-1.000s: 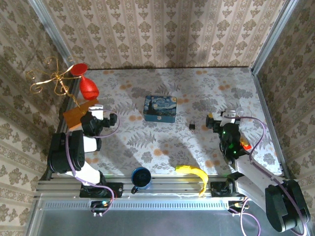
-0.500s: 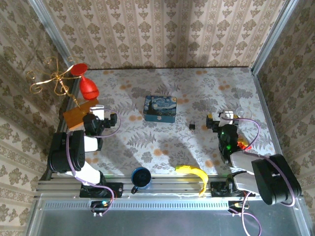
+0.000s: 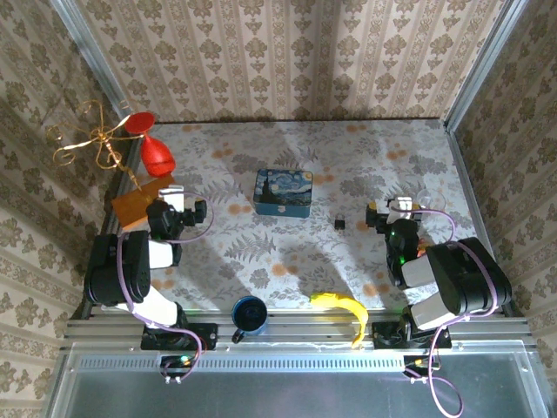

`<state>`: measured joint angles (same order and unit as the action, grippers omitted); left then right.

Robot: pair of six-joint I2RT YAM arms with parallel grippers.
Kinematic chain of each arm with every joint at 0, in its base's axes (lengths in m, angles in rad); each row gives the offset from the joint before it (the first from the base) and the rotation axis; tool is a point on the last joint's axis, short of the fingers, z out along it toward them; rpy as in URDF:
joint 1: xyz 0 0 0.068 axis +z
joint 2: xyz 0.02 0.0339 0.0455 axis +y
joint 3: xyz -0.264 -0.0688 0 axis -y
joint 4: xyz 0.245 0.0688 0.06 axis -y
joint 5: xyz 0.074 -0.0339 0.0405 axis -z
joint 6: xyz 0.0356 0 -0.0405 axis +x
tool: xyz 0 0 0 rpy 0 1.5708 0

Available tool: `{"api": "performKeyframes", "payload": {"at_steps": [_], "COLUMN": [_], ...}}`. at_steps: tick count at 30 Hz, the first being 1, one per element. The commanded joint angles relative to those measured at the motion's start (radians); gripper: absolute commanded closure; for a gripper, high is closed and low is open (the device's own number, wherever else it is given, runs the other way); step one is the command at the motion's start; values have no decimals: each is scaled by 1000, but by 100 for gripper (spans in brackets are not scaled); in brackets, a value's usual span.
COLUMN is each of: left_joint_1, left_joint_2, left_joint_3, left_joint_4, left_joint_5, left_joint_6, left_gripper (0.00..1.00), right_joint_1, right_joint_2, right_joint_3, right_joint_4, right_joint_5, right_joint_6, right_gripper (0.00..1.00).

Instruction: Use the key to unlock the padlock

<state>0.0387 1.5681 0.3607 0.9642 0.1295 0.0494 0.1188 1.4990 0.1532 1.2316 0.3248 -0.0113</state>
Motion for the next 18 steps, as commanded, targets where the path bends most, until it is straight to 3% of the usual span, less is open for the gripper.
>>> {"api": "performKeyframes", "payload": {"at_steps": [1,12,18], "left_joint_1": [-6,-6,-6], "left_joint_2": [-12,-12,-12], "left_joint_3": [20,20,21], "left_joint_4": [-20,-19,-19], "left_joint_5": [-8,-8,-8], "left_joint_6": [3,3,2], "left_gripper": [0,0,0], "right_joint_1": [-25,-67,-157], "right_joint_2": [-6,40,26], "right_joint_3": [10,45,65], "right_joint_4": [57,27,-41], "right_joint_5": [-30,-104,-182], "right_joint_6": [35,59,151], "right_gripper": [0,0,0]}}
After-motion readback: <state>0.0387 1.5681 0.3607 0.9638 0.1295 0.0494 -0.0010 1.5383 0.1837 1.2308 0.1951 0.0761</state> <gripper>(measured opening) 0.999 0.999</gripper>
